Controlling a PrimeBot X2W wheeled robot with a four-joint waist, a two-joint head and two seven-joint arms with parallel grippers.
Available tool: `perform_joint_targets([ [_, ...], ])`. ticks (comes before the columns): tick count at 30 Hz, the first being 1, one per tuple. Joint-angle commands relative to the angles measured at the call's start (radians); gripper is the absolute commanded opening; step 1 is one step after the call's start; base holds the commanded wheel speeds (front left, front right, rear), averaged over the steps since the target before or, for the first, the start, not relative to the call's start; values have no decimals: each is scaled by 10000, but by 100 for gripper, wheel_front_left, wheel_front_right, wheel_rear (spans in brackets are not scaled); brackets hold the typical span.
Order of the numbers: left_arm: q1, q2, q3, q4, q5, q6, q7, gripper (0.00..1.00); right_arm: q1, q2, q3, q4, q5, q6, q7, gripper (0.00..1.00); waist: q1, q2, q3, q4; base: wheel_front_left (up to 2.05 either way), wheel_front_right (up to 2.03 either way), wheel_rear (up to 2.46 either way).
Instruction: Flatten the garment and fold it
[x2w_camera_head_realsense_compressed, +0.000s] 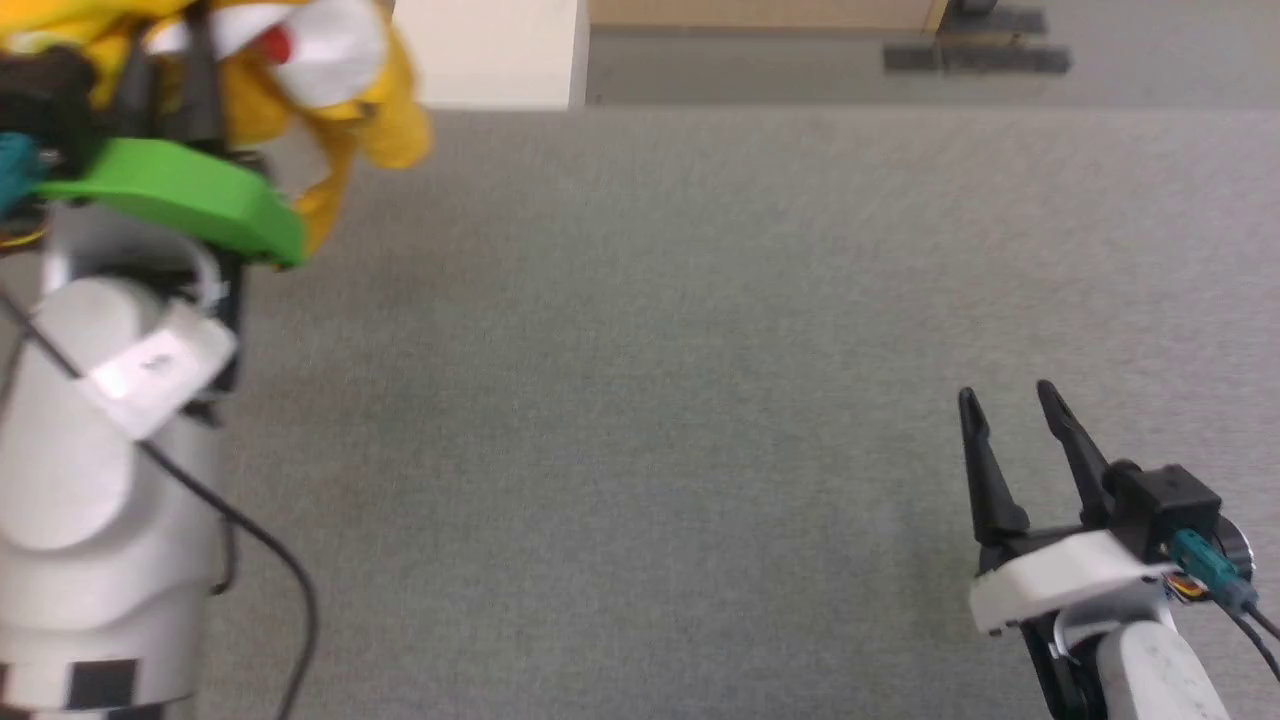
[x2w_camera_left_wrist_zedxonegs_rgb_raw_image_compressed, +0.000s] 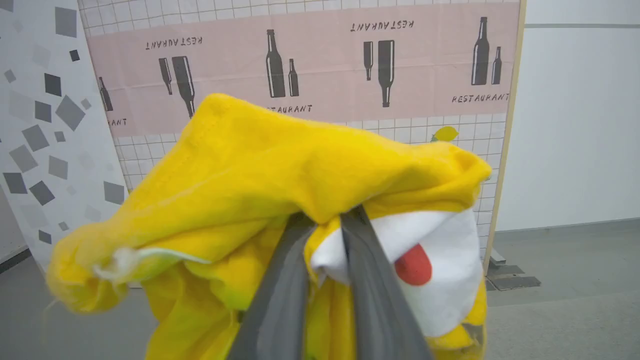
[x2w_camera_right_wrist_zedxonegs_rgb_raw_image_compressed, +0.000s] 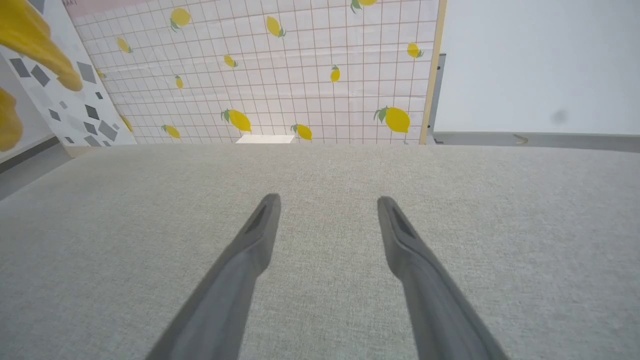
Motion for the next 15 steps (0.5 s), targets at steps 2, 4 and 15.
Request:
perform_joint_targets([
  [2, -329, -477, -423, -107, 94, -162, -71, 0, 292, 6, -143, -179, -25, -13, 129, 100, 1, 0, -1223, -844, 0, 0, 0],
  [4, -440, -830, -751, -70, -10, -306, -29, 0, 450, 6, -189, -330, -58, -13, 254, 100, 1, 0, -1367, -1183, 0, 0, 0],
  [15, 89, -2633, -2356, 1180, -1365, -979, 592, 0, 874, 6, -342, -1119, -106, -13, 764, 100, 1, 0, -1330, -2850, 0, 0, 0],
])
